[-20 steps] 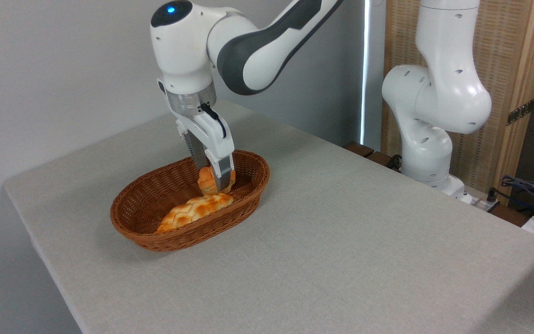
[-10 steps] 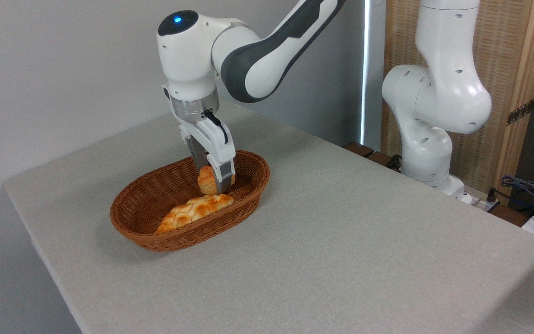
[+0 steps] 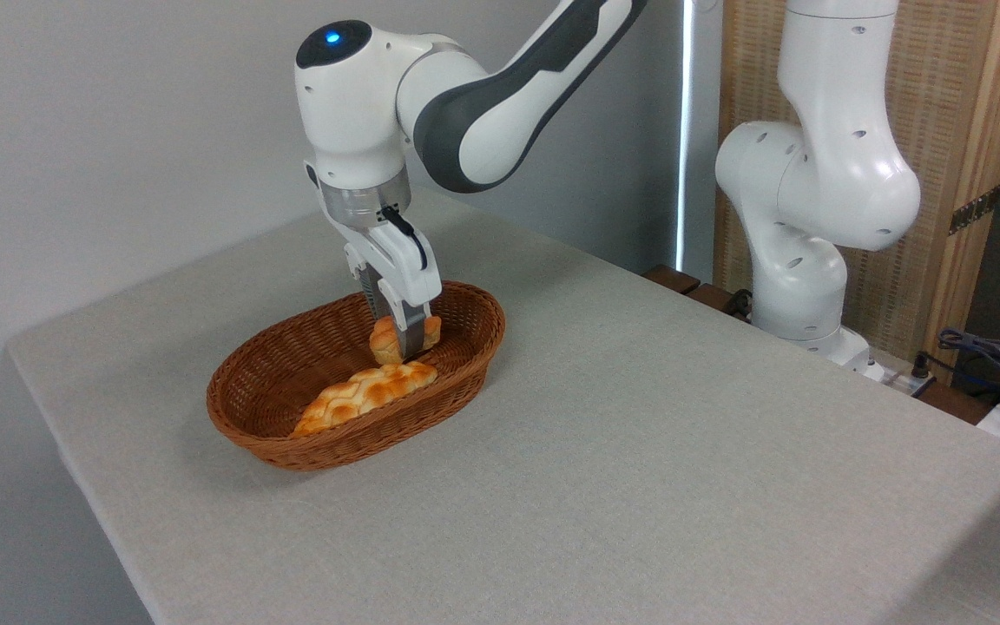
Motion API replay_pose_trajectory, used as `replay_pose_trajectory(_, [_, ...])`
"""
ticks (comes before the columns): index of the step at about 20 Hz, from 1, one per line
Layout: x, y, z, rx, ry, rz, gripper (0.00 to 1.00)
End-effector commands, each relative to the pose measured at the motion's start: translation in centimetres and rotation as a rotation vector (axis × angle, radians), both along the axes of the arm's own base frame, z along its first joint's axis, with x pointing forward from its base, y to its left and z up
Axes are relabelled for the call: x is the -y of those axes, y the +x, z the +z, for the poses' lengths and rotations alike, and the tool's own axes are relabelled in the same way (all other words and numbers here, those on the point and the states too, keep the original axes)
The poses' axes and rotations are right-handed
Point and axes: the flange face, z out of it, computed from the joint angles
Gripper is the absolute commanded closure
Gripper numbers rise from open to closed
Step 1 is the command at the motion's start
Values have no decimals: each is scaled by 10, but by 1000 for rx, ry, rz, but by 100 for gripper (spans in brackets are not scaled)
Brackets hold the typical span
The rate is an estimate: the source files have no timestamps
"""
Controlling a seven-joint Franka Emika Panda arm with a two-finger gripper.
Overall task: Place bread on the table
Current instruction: 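Lift the gripped bread roll up out of the basket, then carry the bread roll over the basket rim and lower it onto the table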
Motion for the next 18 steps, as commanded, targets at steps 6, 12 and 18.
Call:
replay_pose_trajectory(6, [-17,23,40,97,14,0,55])
replay_pose_trajectory(12, [-57,45,103,78,-3,-21,55])
replay_pose_trajectory(18, [-146,73,134,174,49,-48,52])
